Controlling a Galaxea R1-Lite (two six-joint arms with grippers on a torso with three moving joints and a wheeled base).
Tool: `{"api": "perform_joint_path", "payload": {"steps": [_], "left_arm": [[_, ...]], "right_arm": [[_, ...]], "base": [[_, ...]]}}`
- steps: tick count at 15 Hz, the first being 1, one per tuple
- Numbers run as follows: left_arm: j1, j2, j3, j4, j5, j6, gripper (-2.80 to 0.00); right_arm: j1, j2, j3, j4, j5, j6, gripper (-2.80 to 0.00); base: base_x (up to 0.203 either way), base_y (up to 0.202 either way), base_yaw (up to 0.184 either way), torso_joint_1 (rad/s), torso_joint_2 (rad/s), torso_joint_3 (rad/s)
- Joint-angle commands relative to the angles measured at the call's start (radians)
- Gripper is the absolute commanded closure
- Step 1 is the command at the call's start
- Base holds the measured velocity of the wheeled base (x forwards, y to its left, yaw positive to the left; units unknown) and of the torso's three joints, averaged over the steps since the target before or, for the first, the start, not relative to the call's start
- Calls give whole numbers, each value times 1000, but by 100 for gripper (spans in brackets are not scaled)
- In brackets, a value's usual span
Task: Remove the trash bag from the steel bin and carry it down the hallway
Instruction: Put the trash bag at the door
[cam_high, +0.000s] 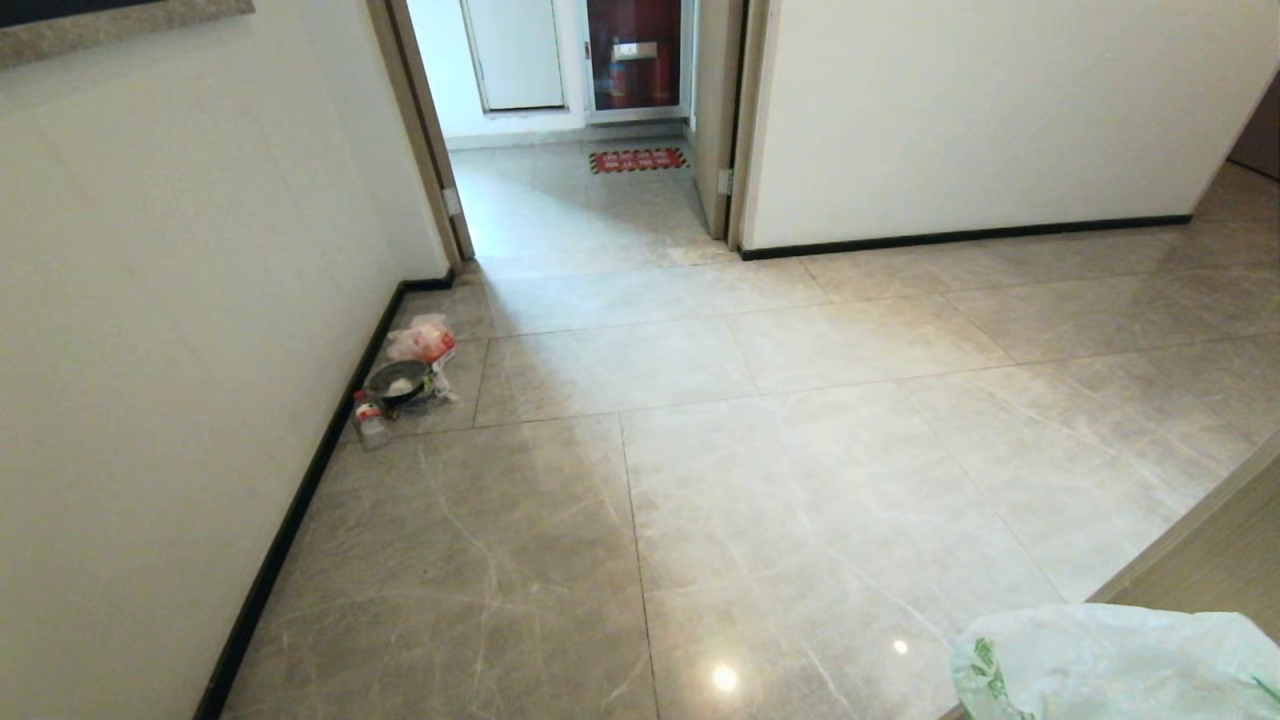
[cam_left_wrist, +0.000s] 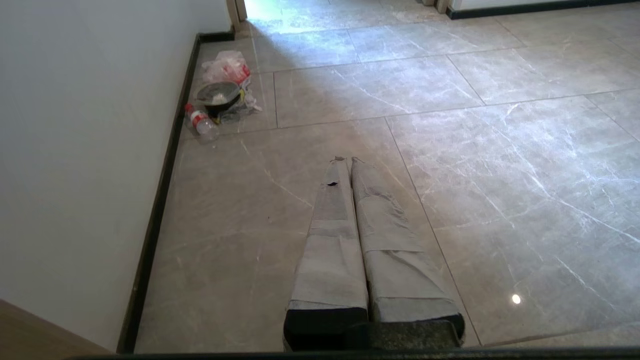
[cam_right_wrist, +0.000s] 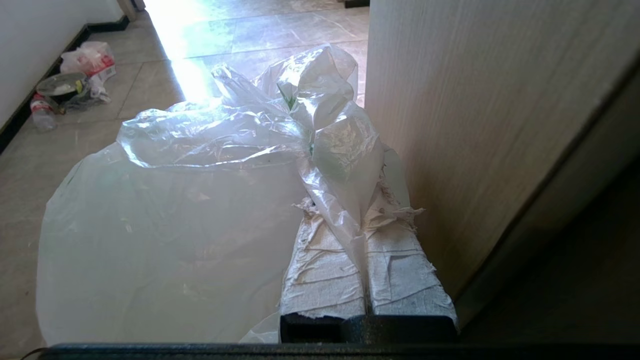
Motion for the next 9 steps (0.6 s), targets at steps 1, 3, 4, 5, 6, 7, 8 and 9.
{"api": "perform_joint_path", "payload": {"steps": [1, 3, 4, 5, 6, 7, 8, 9], "left_arm": [[0, 0, 0, 0, 0, -2, 0], [0, 0, 0, 0, 0, -2, 0], [0, 0, 0, 0, 0, -2, 0], [0, 0, 0, 0, -1, -2, 0], [0, 0, 0, 0, 0, -2, 0], [0, 0, 0, 0, 0, -2, 0], [0, 0, 0, 0, 0, -1, 0], [0, 0, 0, 0, 0, 0, 0]], "right_arm": [[1, 1, 0, -1, 0, -1, 0], [1, 1, 0, 0, 0, 0, 0], [1, 1, 0, -1, 0, 0, 0], [1, 1, 0, -1, 0, -1, 0], [1, 1, 0, -1, 0, -1, 0], [1, 1, 0, -1, 0, -1, 0], [1, 1, 0, -1, 0, 0, 0], [1, 1, 0, -1, 0, 0, 0]], "base": [[0, 0, 0, 0, 0, 0], [0, 0, 0, 0, 0, 0], [1, 59, 10, 6, -1, -2], [1, 123, 11, 2, -1, -2], [0, 177, 9, 6, -2, 2], [0, 192, 9, 3, 1, -1], [0, 191, 8, 5, -1, 2], [0, 163, 8, 2, 2, -2]]}}
